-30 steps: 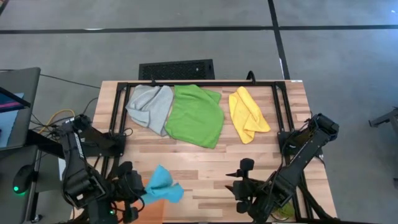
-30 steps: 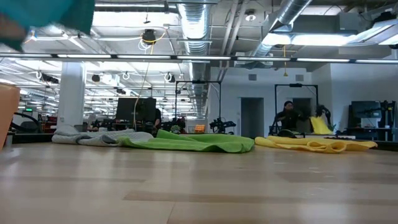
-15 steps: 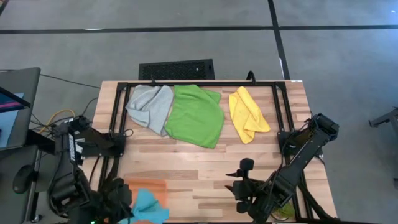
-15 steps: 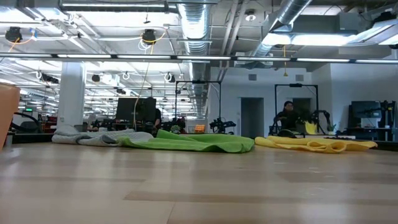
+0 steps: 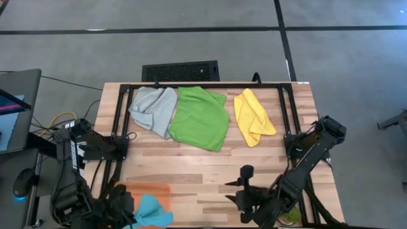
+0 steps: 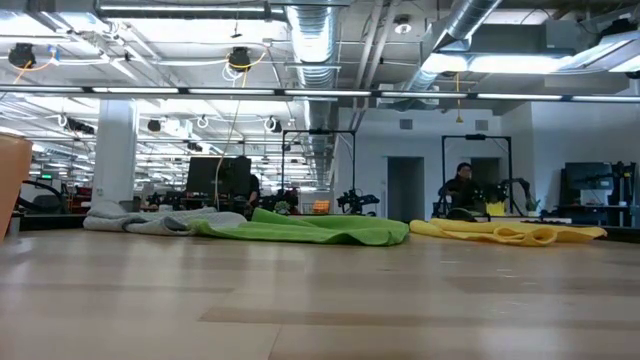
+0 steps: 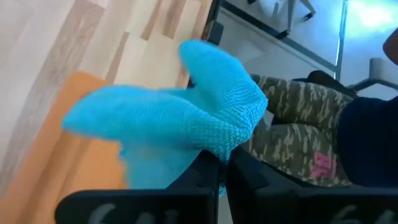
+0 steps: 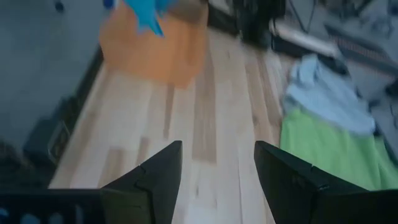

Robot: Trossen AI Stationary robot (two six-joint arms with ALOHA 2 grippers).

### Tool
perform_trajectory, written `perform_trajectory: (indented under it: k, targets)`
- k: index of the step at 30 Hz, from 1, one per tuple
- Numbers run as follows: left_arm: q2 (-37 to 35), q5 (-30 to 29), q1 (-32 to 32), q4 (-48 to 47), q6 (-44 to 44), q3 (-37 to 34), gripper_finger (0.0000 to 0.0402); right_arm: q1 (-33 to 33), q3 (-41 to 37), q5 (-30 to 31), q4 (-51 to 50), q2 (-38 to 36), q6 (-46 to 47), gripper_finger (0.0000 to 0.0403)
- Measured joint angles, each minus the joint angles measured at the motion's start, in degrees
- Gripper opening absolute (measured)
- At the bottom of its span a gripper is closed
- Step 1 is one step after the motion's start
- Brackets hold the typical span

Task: Fold microfiber towels
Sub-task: Put the blue microfiber towel into the orange bin

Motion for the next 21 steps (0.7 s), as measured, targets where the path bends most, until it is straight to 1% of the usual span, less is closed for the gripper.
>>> perform_trajectory:
  k: [5, 6, 11, 13, 16, 19, 21]
  targets:
    - [0.0, -0.6, 0.1, 0.0, 3.2, -0.8, 0.0000, -3.2, 0.0, -1.0, 12.5, 0.2, -11.2, 0.0225]
    - [0.0, -0.6, 0.1, 0.1, 3.9, -0.9, 0.0000, -4.2, 0.0, -2.3, 15.0, 0.2, -12.8, 0.0225]
    - [0.0, -0.9, 0.1, 0.1, 7.5, -1.9, 0.0000, -9.9, 0.0, -13.9, 25.2, 0.2, -21.4, 0.0225]
    - [0.0, -1.0, 0.1, 0.0, 8.7, -2.4, 0.0000, -11.6, 0.0, -16.6, 28.2, 0.2, -26.0, 0.0225]
    - [0.0, -1.0, 0.3, -0.5, 10.1, -2.6, 0.0000, -13.1, 0.0, -17.9, 30.7, 0.2, -31.9, 0.0225]
    - [0.0, -2.4, 0.7, -1.3, 10.7, -2.6, 0.0000, -14.2, 0.0, -18.2, 32.8, 0.2, -35.5, 0.0225]
    - [0.0, -2.4, 0.9, -1.7, 11.5, -2.6, 0.0000, -15.6, 0.1, -20.4, 36.7, 1.8, -38.0, 0.0225]
